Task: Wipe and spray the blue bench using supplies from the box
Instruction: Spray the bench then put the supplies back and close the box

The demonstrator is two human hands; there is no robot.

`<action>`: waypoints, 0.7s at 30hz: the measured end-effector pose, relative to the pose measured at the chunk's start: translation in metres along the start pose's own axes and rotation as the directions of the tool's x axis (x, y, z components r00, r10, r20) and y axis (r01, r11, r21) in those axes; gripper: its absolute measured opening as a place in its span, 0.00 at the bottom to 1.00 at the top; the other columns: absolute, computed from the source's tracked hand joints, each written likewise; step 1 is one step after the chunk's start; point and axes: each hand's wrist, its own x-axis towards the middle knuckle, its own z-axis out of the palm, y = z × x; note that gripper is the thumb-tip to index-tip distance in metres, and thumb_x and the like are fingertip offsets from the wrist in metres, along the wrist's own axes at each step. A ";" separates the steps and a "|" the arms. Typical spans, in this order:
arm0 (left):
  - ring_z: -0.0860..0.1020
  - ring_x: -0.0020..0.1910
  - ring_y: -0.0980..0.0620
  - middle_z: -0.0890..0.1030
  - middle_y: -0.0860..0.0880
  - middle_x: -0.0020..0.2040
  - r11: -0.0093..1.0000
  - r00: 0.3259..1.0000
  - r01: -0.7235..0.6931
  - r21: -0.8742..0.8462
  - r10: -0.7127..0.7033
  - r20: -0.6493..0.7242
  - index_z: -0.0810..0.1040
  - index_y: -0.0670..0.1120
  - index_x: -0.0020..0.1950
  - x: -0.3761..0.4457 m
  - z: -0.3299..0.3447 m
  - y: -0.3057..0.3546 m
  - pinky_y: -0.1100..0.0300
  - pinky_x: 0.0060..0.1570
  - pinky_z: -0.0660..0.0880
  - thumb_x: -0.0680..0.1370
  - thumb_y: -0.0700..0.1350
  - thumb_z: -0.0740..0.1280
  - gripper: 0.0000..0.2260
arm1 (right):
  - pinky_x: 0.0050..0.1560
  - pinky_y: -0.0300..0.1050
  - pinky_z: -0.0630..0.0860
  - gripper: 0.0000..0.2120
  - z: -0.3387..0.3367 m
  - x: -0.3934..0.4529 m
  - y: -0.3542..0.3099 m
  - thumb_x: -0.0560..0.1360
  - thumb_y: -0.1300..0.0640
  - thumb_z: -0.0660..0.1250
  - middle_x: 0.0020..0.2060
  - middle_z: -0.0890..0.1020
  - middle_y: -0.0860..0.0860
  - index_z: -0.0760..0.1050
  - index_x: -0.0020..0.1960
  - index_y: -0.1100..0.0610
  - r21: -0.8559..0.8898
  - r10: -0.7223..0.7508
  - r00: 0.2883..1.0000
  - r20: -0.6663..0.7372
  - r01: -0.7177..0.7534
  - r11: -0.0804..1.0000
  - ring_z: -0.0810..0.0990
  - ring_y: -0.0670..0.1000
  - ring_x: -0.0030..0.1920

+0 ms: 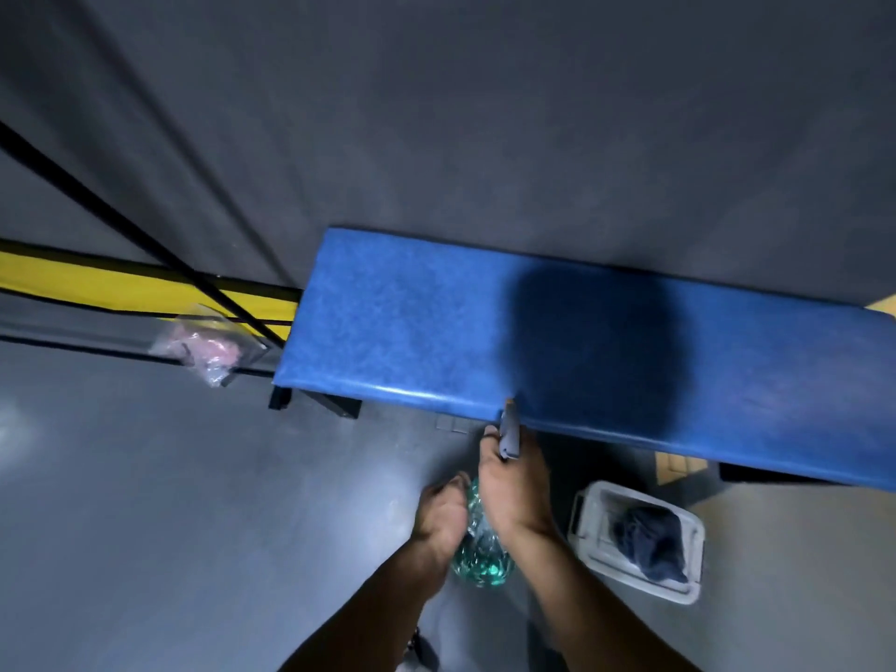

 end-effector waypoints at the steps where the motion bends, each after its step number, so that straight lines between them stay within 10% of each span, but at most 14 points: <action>1: 0.75 0.34 0.48 0.78 0.42 0.36 1.000 1.000 0.010 -0.012 -0.009 0.010 0.76 0.44 0.39 -0.001 0.010 -0.002 0.62 0.33 0.71 0.82 0.44 0.59 0.13 | 0.47 0.47 0.78 0.14 -0.008 0.004 0.005 0.79 0.52 0.63 0.47 0.84 0.53 0.78 0.63 0.51 -0.011 -0.010 1.000 0.005 0.010 1.000 0.83 0.57 0.48; 21: 0.79 0.27 0.51 0.81 0.47 0.28 0.997 0.995 -0.031 0.076 0.023 0.097 0.78 0.44 0.36 -0.026 0.181 -0.026 0.64 0.30 0.74 0.82 0.44 0.59 0.17 | 0.42 0.44 0.71 0.13 -0.160 0.060 0.082 0.79 0.49 0.63 0.40 0.82 0.55 0.78 0.50 0.58 0.118 0.149 0.986 -0.077 -0.139 0.983 0.81 0.59 0.44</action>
